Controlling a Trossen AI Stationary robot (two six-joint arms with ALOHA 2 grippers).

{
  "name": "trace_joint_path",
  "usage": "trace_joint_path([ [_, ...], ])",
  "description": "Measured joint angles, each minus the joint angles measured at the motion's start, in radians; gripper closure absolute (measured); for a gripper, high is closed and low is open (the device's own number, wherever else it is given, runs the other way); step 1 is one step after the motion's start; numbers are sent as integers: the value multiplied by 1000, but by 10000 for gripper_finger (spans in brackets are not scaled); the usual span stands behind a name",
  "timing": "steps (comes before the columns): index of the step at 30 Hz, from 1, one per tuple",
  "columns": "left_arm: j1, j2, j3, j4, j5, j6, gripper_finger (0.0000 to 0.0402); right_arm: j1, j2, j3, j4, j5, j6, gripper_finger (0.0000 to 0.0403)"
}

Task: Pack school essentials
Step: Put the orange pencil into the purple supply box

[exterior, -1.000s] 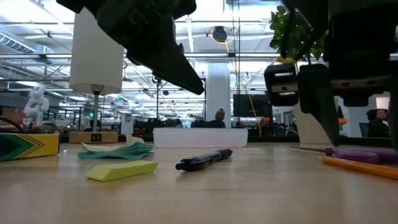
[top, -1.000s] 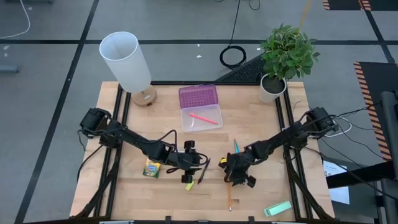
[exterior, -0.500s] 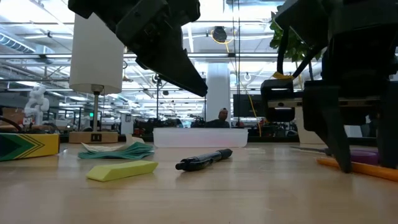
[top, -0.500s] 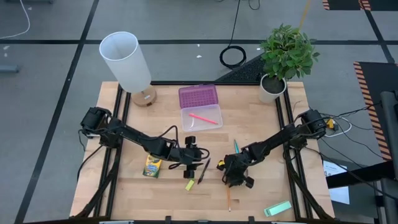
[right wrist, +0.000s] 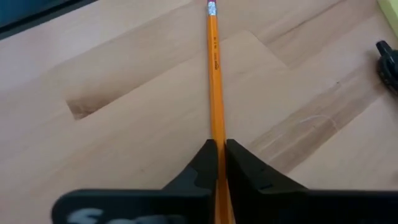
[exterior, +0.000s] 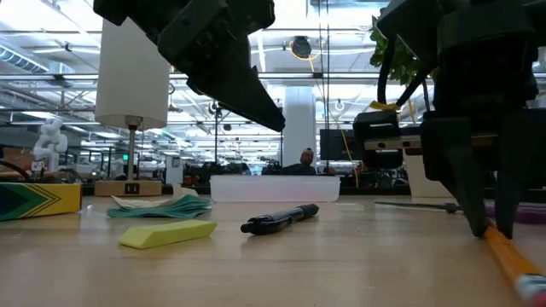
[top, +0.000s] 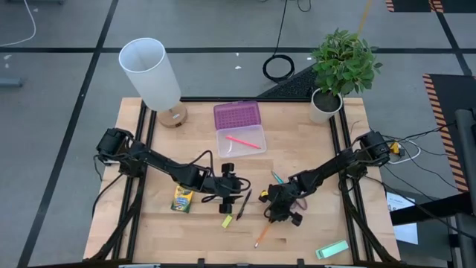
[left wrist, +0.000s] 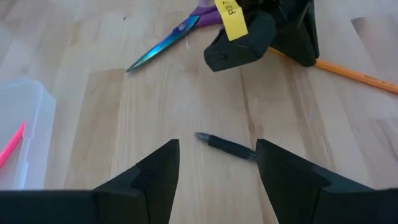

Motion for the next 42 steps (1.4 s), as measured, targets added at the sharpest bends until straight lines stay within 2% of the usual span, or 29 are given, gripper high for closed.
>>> trace_joint_path([
  [5,-17,0,0,-30,-5,-1,186,1,-17,-2,21,40,53,389],
  [14,-62,-9,0,-121,-155,-22,186,23,-135,-3,-12,91,206,390],
  [25,-65,-37,-2,-331,-182,-102,186,102,-333,-1,-198,360,509,390],
  [33,-75,-108,0,-341,-204,-104,186,138,-393,-1,-292,427,765,390],
  [42,-83,-162,0,-387,-234,-109,186,125,-464,-1,-303,619,792,390],
])
